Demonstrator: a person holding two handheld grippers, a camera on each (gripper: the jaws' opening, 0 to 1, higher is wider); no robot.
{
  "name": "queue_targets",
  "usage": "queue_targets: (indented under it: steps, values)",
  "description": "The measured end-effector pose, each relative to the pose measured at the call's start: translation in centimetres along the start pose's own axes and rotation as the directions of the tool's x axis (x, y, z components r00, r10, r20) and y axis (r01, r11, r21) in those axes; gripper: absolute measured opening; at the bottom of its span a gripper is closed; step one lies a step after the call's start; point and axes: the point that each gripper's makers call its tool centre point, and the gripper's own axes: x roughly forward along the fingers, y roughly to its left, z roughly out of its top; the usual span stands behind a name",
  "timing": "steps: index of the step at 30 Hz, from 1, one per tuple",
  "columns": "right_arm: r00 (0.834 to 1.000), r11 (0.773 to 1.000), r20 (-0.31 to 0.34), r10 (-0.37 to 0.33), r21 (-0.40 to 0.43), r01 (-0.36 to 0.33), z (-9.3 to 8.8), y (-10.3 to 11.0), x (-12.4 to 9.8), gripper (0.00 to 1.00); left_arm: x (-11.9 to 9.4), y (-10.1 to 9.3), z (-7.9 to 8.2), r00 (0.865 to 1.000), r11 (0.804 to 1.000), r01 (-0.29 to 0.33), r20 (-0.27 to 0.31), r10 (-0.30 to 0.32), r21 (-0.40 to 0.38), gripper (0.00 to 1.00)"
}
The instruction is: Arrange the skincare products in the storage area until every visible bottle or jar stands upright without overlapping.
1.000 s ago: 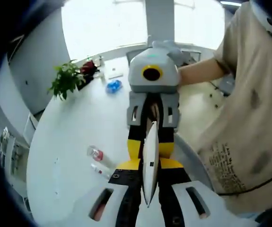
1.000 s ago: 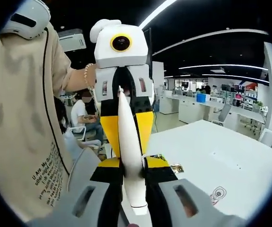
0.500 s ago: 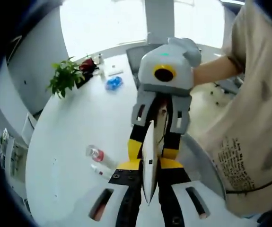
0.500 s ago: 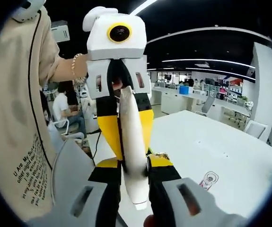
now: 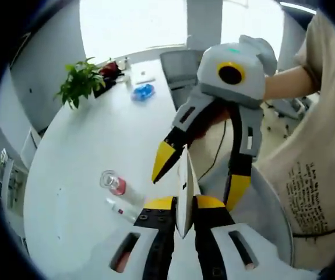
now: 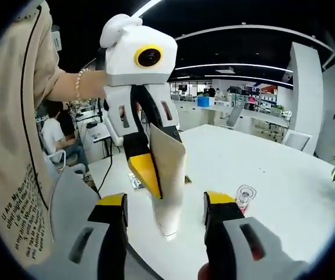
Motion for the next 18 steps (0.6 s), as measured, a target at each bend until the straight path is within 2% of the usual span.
queue_targets:
  steps: [5,12,18]
  values:
    - [0.997,0.995,0.009,-0.073,0.072,0.073,-1.1,-0.7,0.1,0.63,1.5,1.1,-1.0,1.000,0.998,-0.019,0.019,0.020,-0.052,0.06]
    - [0.987,0.978,0.007,-0.159,0.138,0.156,-2.6,-1.4,0.3,0.68,3.7,2.6,-2.7,0.996,0.992,-0.065,0.045,0.070,-0.105,0.07]
    - [0.978,0.962,-0.004,-0.209,0.180,0.206,-3.9,-1.4,0.3,0.72,5.3,3.8,-4.2,0.993,0.988,-0.105,0.032,0.109,-0.117,0.06]
